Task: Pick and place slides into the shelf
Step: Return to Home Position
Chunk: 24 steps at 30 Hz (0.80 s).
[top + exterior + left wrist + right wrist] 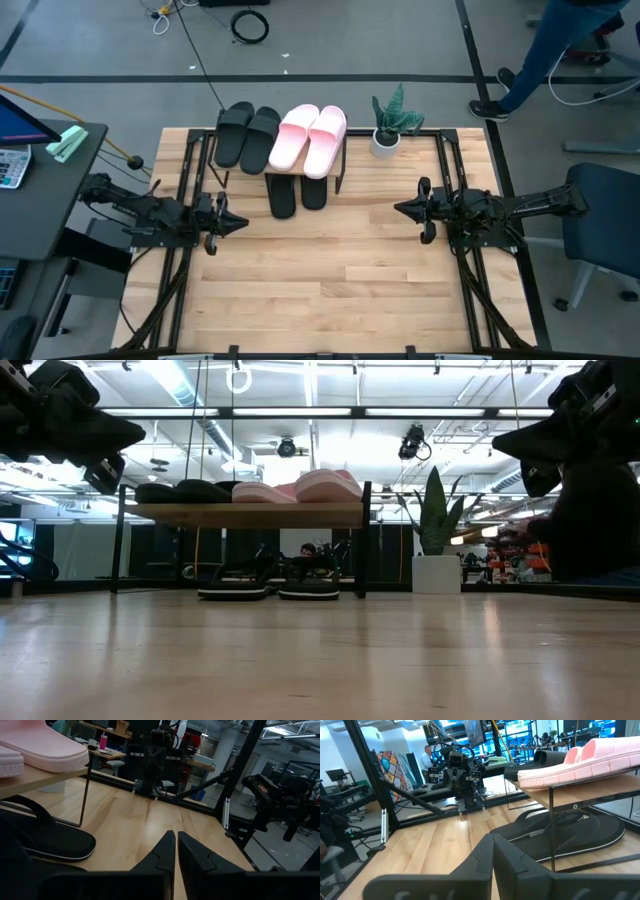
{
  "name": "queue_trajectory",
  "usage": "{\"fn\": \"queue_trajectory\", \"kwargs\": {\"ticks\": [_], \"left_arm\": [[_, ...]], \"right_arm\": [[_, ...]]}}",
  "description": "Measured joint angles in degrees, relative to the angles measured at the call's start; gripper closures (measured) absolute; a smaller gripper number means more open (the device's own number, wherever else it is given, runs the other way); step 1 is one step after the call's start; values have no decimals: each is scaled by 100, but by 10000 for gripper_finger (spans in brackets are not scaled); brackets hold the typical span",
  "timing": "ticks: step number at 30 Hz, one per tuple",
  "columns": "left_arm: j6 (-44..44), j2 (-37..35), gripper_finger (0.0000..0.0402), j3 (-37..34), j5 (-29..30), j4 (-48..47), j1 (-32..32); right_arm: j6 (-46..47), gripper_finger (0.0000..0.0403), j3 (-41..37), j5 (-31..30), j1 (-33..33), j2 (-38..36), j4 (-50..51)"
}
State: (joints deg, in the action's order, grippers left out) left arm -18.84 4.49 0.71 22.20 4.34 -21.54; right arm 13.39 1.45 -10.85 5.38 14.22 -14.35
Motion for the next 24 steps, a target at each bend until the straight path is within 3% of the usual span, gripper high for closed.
{"fn": "queue_trajectory", "kwargs": {"ticks": [24], "left_arm": [[1,0,374,-2,2,11,0]], "right_arm": [[2,389,9,0,1,0,-2]]}}
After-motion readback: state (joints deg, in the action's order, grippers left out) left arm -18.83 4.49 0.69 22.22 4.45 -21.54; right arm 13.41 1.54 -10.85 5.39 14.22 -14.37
